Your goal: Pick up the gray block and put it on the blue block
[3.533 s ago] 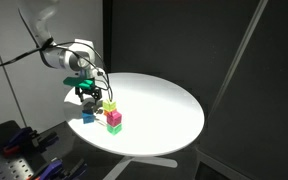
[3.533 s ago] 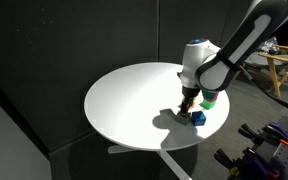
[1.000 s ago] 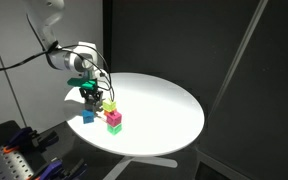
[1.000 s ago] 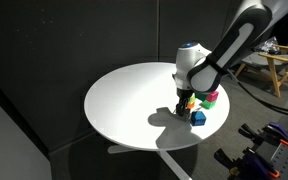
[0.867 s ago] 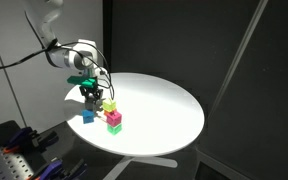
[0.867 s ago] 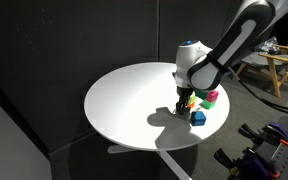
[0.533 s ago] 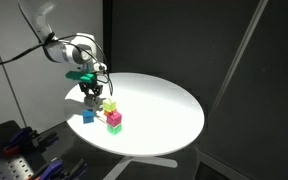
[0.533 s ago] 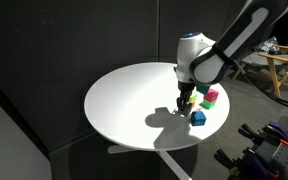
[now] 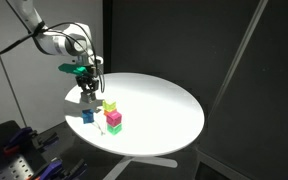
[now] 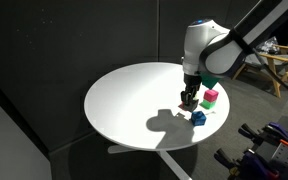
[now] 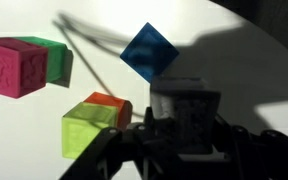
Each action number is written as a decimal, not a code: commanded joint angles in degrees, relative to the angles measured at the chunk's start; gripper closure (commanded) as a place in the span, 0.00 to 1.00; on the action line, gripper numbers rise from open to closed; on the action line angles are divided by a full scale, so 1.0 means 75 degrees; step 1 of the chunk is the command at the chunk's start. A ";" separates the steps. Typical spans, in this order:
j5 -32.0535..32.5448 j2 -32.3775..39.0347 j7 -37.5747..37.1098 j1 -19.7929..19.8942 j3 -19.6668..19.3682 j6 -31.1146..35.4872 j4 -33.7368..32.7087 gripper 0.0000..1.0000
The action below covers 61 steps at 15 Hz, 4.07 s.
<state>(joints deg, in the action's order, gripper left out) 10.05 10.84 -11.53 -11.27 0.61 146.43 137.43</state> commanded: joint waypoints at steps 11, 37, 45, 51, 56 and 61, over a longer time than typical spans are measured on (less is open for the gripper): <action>0.0109 -0.1221 -0.1957 0.0675 -0.0013 -0.0217 0.1238 0.73; 0.0020 -0.0378 -0.3626 0.0581 0.0006 0.0445 0.0972 0.73; 0.0064 -0.0057 -0.3741 0.0515 -0.0071 0.0525 0.0809 0.73; 0.0027 0.0151 -0.3683 0.0434 -0.0115 0.0636 0.0697 0.73; -0.0018 0.0217 -0.3558 0.0369 -0.0130 0.0644 0.0699 0.08; -0.0026 -0.0017 -0.3412 0.0341 -0.0103 0.0598 0.0850 0.00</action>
<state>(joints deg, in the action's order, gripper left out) 10.07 12.20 -38.08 -8.05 0.36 151.17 143.33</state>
